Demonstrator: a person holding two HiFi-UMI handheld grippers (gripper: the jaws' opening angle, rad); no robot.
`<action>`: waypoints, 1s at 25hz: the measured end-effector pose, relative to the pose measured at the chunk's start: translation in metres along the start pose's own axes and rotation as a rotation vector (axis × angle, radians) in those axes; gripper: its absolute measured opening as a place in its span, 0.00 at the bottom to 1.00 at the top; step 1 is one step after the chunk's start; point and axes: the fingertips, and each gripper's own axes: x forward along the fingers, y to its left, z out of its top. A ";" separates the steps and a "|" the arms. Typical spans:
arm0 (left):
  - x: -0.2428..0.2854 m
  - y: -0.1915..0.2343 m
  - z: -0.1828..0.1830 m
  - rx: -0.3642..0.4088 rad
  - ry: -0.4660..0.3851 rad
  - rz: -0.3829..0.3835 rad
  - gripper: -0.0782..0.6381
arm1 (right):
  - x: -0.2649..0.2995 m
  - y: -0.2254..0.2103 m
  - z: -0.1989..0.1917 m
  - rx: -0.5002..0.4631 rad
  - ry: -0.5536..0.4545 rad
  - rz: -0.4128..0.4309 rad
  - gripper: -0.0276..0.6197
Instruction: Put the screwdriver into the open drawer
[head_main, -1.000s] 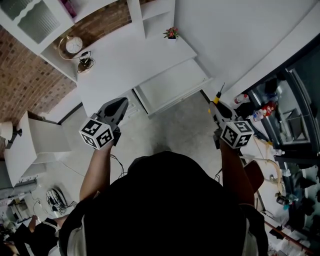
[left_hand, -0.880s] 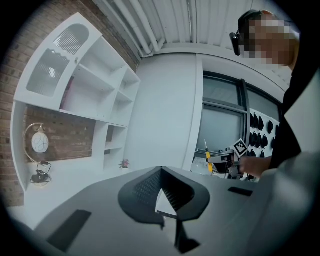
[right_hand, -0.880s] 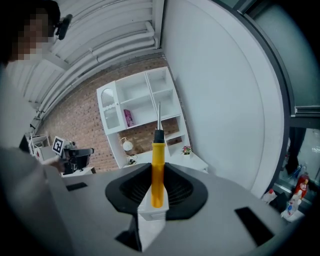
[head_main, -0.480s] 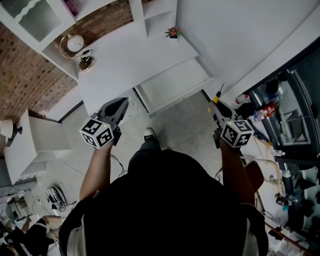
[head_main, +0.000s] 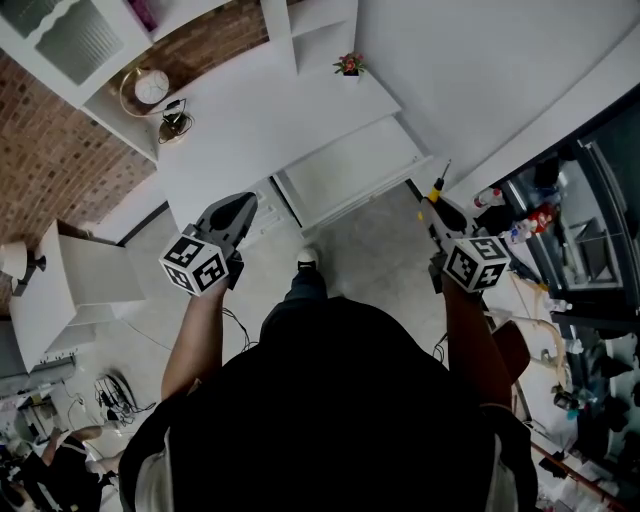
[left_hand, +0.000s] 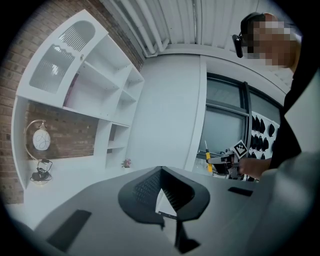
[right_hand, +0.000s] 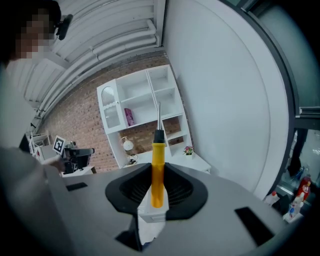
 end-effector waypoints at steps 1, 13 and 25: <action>0.002 0.002 0.001 0.001 0.002 -0.005 0.13 | 0.003 0.000 0.001 0.001 0.000 -0.001 0.17; 0.026 0.031 0.008 -0.009 0.017 -0.036 0.13 | 0.038 -0.004 0.008 0.013 0.013 -0.004 0.17; 0.063 0.066 0.015 -0.009 0.055 -0.068 0.13 | 0.077 -0.019 0.016 0.046 0.018 -0.022 0.17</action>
